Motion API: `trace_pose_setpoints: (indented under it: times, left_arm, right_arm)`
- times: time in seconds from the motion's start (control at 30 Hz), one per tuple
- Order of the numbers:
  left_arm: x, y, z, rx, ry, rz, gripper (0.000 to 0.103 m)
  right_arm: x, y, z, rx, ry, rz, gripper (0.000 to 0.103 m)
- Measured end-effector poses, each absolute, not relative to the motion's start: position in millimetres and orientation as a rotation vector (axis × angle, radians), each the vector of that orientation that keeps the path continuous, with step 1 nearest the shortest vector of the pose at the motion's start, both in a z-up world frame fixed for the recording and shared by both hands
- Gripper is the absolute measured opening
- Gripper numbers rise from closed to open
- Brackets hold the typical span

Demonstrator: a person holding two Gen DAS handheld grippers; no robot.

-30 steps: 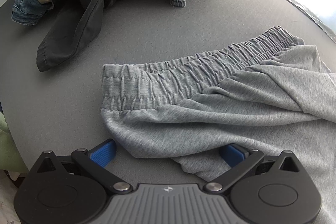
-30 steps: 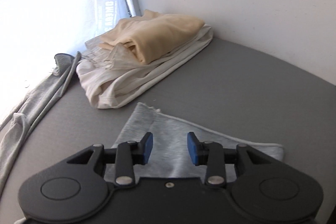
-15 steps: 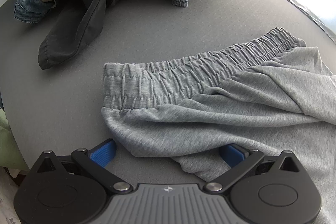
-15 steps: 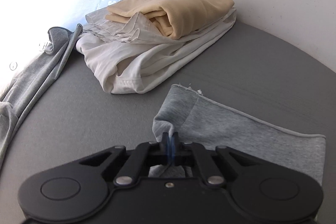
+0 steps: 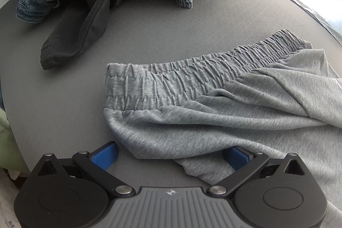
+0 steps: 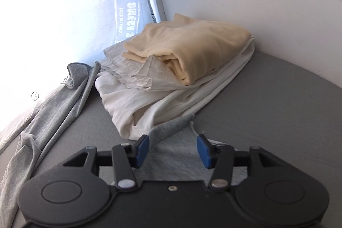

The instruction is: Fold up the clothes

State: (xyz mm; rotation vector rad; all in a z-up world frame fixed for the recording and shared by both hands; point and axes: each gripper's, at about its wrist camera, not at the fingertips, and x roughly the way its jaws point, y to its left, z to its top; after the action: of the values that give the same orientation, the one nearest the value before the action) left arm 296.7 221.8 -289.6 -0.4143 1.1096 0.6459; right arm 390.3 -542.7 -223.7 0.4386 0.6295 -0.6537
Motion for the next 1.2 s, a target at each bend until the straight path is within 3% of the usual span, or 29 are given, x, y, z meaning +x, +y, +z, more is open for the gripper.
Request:
trace_pose_setpoints:
  times: [0.3, 0.33, 0.37, 0.4, 0.43, 0.47, 0.63, 0.8, 0.87, 0.93, 1.03, 1.1, 1.2]
  left_arm:
    - [295.8, 222.2, -288.6, -0.41, 1.105, 0.643, 0.103]
    - [295.6, 222.1, -288.7, -0.409, 1.102, 0.643, 0.103]
    - [295.3, 222.0, -288.8, -0.408, 1.1, 0.643, 0.103]
    - [295.1, 222.0, -289.0, -0.407, 1.098, 0.643, 0.103]
    - [294.9, 221.9, -289.1, -0.406, 1.095, 0.644, 0.103]
    - [294.6, 221.8, -289.3, -0.405, 1.093, 0.644, 0.103]
    - [291.6, 218.9, -290.2, -0.395, 1.063, 0.652, 0.103]
    - [291.2, 217.7, -289.9, -0.392, 1.051, 0.658, 0.103]
    - [291.7, 218.0, -289.7, -0.392, 1.053, 0.656, 0.103]
    - [292.0, 218.0, -289.5, -0.393, 1.053, 0.656, 0.103]
    - [291.7, 217.1, -289.5, -0.393, 1.049, 0.659, 0.103]
    - [290.3, 215.7, -289.4, -0.392, 1.044, 0.66, 0.103]
    - [289.0, 214.4, -289.0, -0.393, 1.039, 0.663, 0.103]
  right_arm:
    - [309.4, -581.6, -254.3, 0.516, 0.714, -0.858, 0.05]
    - [305.0, -581.7, -256.8, 0.532, 0.712, -0.855, 0.044]
    - [302.2, -581.0, -258.1, 0.549, 0.712, -0.84, 0.027]
    - [300.9, -579.7, -258.2, 0.56, 0.709, -0.826, 0.018]
    - [299.7, -578.0, -257.0, 0.557, 0.703, -0.827, 0.001]
    - [298.4, -576.2, -255.2, 0.546, 0.695, -0.833, 0.0]
    - [280.5, -592.4, -239.3, 0.386, 0.682, -1.029, 0.0]
    - [266.0, -617.1, -240.4, 0.637, 0.65, -0.924, 0.004]
    - [267.6, -613.4, -246.5, 0.731, 0.615, -0.858, 0.023]
    - [274.2, -606.3, -252.0, 0.751, 0.616, -0.843, 0.034]
    - [292.3, -592.2, -256.7, 0.65, 0.665, -0.863, 0.038]
    - [302.8, -585.1, -257.7, 0.553, 0.706, -0.876, 0.039]
    - [313.6, -578.9, -259.3, 0.42, 0.762, -0.895, 0.03]
